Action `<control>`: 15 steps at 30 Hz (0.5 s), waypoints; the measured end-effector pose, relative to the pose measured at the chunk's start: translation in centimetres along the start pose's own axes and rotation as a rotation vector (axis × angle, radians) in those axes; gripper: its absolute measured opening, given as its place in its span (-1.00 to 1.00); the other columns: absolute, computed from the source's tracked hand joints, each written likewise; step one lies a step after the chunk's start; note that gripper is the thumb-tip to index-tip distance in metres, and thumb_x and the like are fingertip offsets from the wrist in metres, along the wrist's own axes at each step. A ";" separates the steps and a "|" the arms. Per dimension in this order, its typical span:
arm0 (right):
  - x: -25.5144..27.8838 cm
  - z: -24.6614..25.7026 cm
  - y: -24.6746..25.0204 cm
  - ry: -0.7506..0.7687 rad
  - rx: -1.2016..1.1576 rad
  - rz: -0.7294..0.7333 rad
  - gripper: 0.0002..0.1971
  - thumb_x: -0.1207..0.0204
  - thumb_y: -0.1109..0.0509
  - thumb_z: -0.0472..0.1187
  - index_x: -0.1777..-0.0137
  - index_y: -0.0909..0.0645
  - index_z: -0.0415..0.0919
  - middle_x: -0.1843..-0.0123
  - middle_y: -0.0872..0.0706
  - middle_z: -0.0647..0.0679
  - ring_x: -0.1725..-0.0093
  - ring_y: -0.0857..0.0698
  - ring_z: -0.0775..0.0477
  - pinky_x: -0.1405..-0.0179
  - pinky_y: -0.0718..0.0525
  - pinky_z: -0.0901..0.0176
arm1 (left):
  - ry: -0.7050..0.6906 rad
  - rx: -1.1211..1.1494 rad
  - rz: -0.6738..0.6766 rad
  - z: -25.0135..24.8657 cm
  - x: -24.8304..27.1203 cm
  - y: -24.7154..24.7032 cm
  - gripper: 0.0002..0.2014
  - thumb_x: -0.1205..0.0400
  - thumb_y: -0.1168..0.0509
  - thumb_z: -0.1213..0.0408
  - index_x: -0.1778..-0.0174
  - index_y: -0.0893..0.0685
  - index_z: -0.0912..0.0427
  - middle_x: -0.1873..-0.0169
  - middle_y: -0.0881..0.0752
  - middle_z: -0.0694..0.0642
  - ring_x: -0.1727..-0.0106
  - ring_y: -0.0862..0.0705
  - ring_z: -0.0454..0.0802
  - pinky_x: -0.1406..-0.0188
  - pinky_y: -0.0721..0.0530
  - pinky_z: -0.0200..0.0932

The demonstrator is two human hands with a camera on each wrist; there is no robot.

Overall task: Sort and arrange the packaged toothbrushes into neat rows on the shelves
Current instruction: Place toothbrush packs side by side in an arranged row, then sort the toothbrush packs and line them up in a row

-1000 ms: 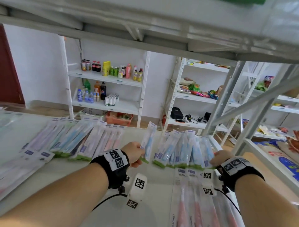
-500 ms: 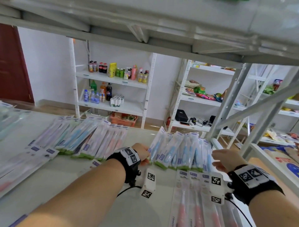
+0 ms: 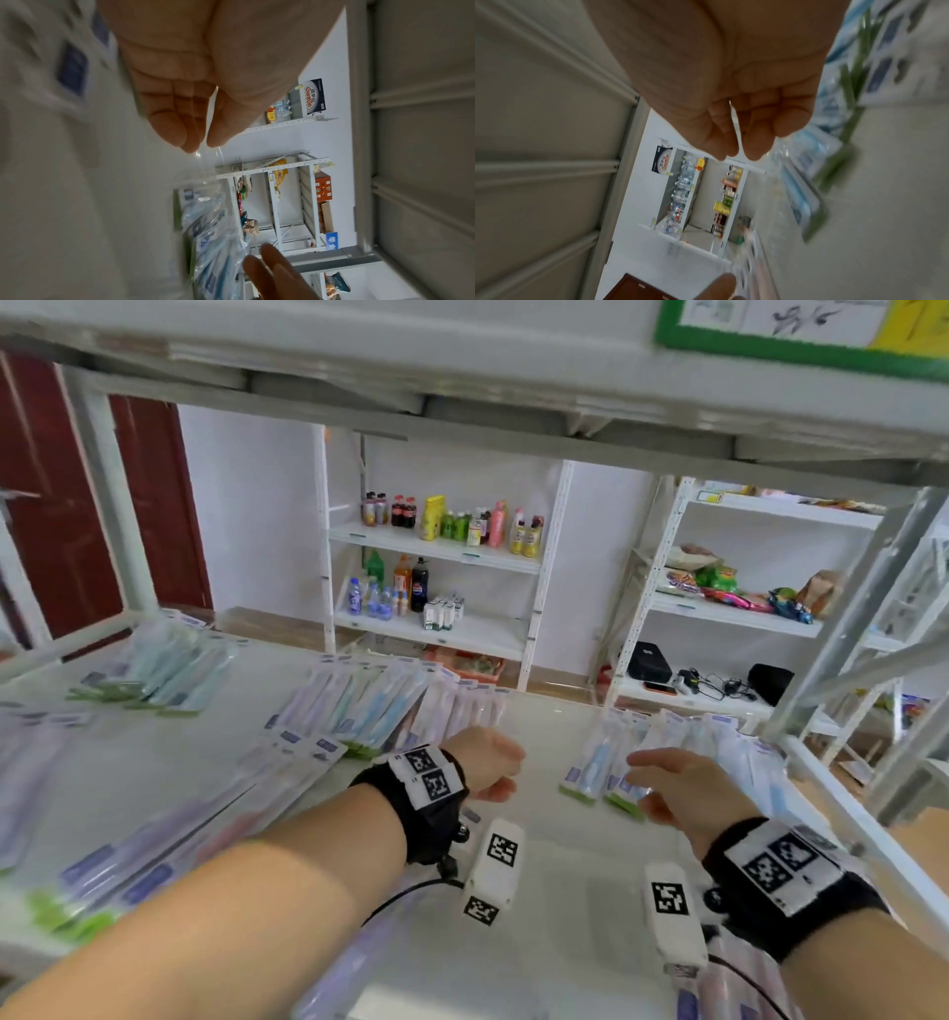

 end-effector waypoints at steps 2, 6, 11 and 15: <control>1.3 0.5 -3.4 -0.014 -0.005 0.058 -0.88 -0.48 -0.39 -0.41 0.08 -0.68 -0.21 0.32 -0.70 -0.16 0.52 -0.60 0.00 0.45 -0.59 0.19 | -0.044 -0.053 -0.022 0.7 1.7 3.4 -0.85 -0.64 -0.24 0.46 0.13 -0.63 0.12 0.34 -0.62 0.11 0.48 -0.60 -0.09 0.43 -0.61 -0.26; 4.5 1.3 -9.4 -0.026 0.018 0.147 -0.87 -0.46 -0.41 -0.38 0.08 -0.68 -0.15 0.23 -0.75 -0.15 0.45 -0.67 -0.01 0.40 -0.62 0.17 | -0.116 -0.171 -0.145 2.6 5.0 11.4 -0.88 -0.61 -0.29 0.44 0.06 -0.65 0.13 0.45 -0.56 0.09 0.50 -0.45 -0.07 0.52 -0.48 -0.29; 9.2 1.4 -15.5 -0.052 0.030 0.201 -0.88 -0.45 -0.40 -0.36 0.08 -0.67 -0.16 0.23 -0.76 -0.13 0.45 -0.67 0.00 0.43 -0.59 0.21 | -0.167 -0.201 -0.351 5.1 9.1 20.9 -0.83 -0.54 -0.34 0.52 0.18 -0.67 0.13 0.57 -0.58 -0.04 0.63 -0.42 -0.18 0.70 -0.35 -0.40; 12.3 1.5 -19.4 -0.057 0.010 0.207 -0.87 -0.46 -0.37 -0.41 0.12 -0.64 -0.17 0.33 -0.70 -0.13 0.57 -0.58 0.01 0.54 -0.47 0.28 | -0.166 -0.257 -0.431 7.7 11.7 25.7 -0.80 -0.52 -0.32 0.53 0.00 -0.73 0.26 0.28 -0.69 0.08 0.26 -0.57 -0.07 0.29 -0.50 -0.33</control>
Point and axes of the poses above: each hand's wrist, its own x-axis away from the middle knuckle, its own y-axis out of the back of the hand, z = x × y, the point moved 5 cm from there along -x, towards the middle knuckle
